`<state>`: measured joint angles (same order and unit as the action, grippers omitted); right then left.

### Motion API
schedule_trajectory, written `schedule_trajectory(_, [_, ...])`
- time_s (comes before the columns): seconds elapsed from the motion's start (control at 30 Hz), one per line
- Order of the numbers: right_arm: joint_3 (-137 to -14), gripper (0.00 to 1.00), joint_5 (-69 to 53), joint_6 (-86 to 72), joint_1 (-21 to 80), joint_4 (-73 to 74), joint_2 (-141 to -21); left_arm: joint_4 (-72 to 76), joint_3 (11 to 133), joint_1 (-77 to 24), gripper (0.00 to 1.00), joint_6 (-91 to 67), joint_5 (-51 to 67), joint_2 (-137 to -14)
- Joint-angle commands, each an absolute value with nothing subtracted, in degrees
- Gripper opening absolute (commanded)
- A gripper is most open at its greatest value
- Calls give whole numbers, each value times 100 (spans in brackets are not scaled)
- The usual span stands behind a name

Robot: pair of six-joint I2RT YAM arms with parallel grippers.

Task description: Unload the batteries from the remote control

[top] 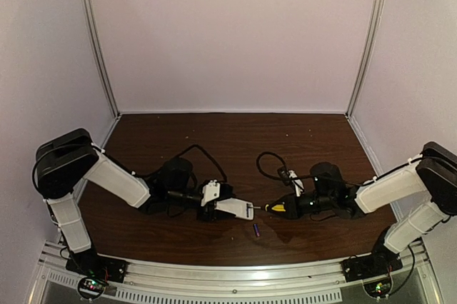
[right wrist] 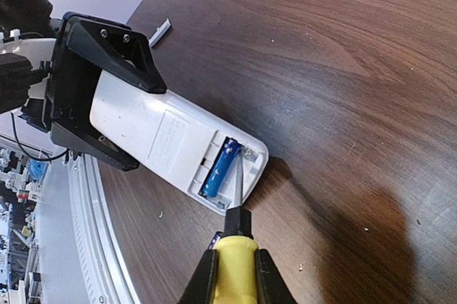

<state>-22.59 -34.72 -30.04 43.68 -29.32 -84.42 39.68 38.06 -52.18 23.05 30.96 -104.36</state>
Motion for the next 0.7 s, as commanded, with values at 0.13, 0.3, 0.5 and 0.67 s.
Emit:
schedule_trajectory(0.13, [-2353, 0, -4293, -2953, 4660, -3975, -8282, 3208, 4108, -5150, 0, 2469, 2872, -10951])
schedule_trajectory(0.3, [-2342, 0, -4081, -3093, 4664, -3953, -8554, 2836, 4321, -5093, 0, 2516, 2550, -11210])
schedule_trajectory(0.5, [-2285, 0, -3810, -3345, 4663, -3940, -8695, 2708, 4366, -5096, 0, 2524, 2543, -11294])
schedule_trajectory(0.67, [-2247, 0, -3688, -3414, 4659, -3789, -8611, 2589, 4414, -5098, 0, 2522, 2525, -11303])
